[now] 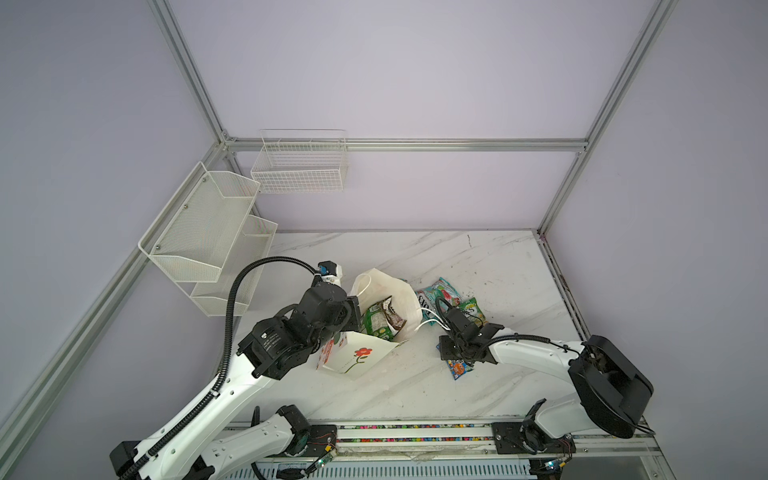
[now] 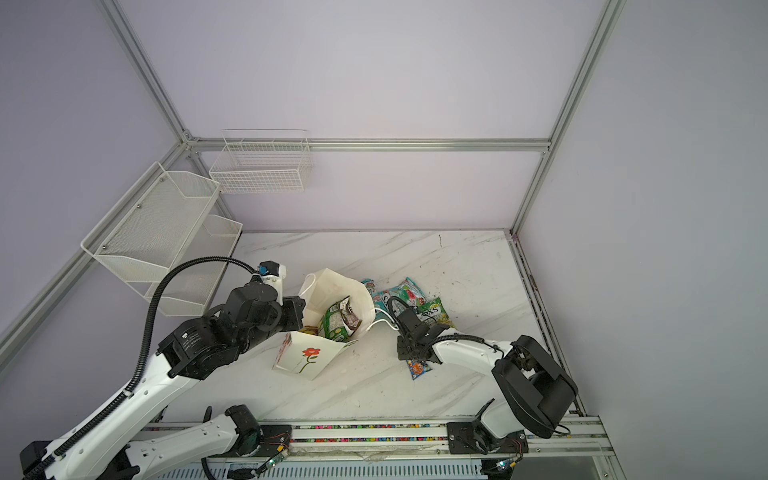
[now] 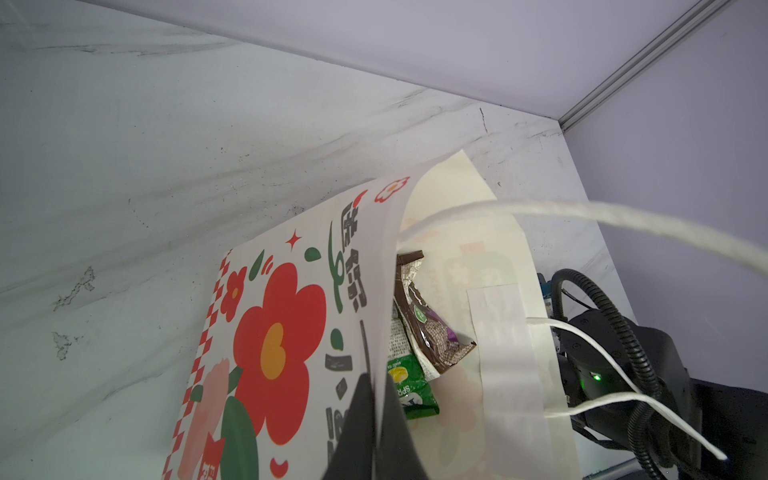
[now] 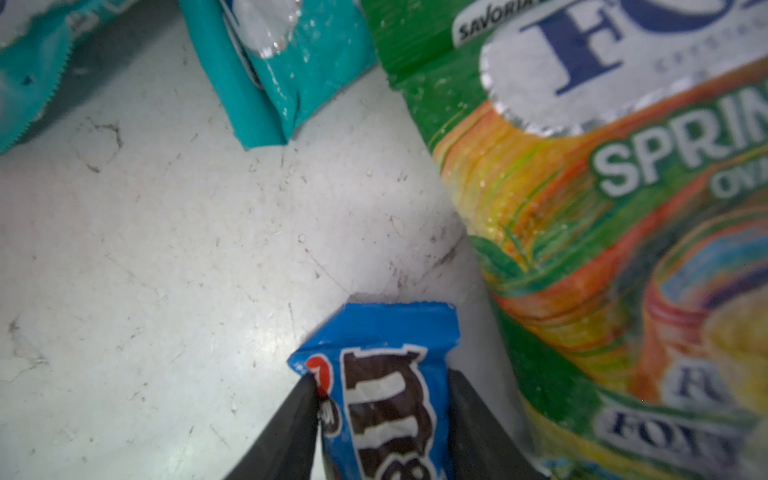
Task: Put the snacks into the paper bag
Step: 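Close the right gripper on the end of the blue M&M's pack, then lift the M&M's pack off the table with the right gripper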
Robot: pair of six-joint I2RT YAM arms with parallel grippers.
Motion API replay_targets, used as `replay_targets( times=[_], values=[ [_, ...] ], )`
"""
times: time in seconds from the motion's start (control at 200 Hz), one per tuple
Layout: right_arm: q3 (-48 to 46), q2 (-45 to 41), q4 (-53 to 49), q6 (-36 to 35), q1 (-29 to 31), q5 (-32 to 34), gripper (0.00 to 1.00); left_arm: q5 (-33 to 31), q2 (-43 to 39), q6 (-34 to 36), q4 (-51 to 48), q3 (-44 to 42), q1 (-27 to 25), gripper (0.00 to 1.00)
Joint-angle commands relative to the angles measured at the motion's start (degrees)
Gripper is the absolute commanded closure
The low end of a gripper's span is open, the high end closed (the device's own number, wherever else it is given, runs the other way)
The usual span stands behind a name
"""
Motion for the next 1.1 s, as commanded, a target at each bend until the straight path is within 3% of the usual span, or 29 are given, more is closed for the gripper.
replay_targets(
  times=[0.0,0.215,1.095],
  values=[
    [-1.28,0.72,-0.69,0.58,-0.18,-0.75,0.6,-1.57,-1.79,-0.96,6.04,0.24,-0.15,1.0],
    [-0.98,-0.66,-1.35,0.67,-0.15,-0.3,0.72,-1.62,-1.79,-1.04,6.11,0.29,-0.15,1.0],
    [2.94,-13.38,-3.55,1.37,-0.15,-1.36,0.79,-1.63,-2.58,-1.2,5.95,-0.11,-0.15,1.0]
  ],
)
